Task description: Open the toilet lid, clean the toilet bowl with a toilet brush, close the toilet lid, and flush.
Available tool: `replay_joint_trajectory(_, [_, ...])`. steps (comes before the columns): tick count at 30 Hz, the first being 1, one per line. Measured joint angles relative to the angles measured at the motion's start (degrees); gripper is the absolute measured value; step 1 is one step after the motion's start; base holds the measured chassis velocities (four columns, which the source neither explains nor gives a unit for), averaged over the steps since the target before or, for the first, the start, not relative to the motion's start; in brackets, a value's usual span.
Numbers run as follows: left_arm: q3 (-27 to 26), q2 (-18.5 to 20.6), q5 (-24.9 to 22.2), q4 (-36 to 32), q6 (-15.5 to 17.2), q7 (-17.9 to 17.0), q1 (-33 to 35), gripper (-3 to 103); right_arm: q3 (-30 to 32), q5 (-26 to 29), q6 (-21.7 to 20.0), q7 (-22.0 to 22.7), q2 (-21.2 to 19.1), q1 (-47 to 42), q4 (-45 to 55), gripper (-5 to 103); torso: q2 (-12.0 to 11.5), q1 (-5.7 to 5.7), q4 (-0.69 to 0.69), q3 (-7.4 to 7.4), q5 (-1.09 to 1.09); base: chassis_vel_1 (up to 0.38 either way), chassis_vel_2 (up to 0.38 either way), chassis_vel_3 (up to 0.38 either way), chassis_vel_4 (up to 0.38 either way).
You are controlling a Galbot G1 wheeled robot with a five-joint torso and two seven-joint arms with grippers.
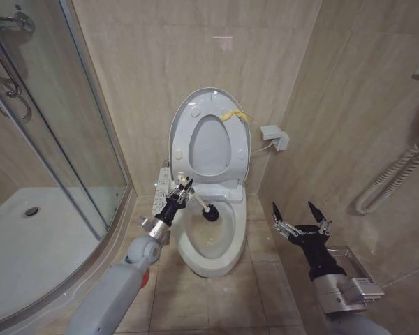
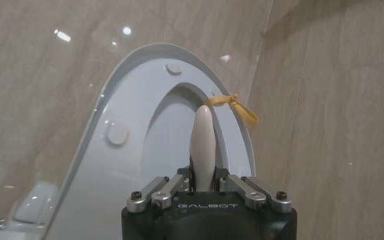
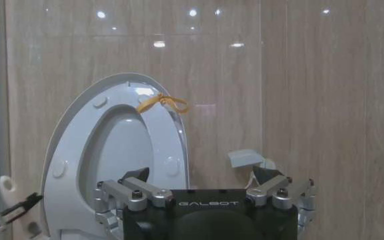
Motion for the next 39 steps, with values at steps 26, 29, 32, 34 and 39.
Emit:
replay_joint_trajectory(26, [-6.27,3.57,-0.34,-9.92,-0.11,0.37,12.53,19,0.00,0.00,0.00,0.00,0.00,0.00,0.00,100,0.00,0.00,-0.01,0.00,0.01,0.000,0.000,0.000,0.000])
replay_joint_trajectory(29, [-6.47,3.56,-0.34,-10.28,-0.10,0.36,13.13,19,0.00,0.00,0.00,0.00,0.00,0.00,0.00,100,0.00,0.00,-0.01,0.00,0.01,0.000,0.000,0.000,0.000])
replay_joint_trajectory(32, [-6.72,3.59,-0.39,-10.66,-0.06,0.31,13.66,19,0.00,0.00,0.00,0.00,0.00,0.00,0.00,100,0.00,0.00,-0.01,0.00,0.01,0.000,0.000,0.000,0.000])
replay_joint_trajectory(34, [-7.30,3.66,-0.41,-11.43,-0.07,0.27,14.33,19,0.00,0.00,0.00,0.00,0.00,0.00,0.00,100,0.00,0.00,-0.01,0.00,0.01,0.000,0.000,0.000,0.000])
replay_joint_trajectory(39, [-9.89,4.66,-0.42,-15.04,0.04,0.05,17.09,19,0.00,0.00,0.00,0.00,0.00,0.00,0.00,100,0.00,0.00,-0.01,0.00,0.01,0.000,0.000,0.000,0.000])
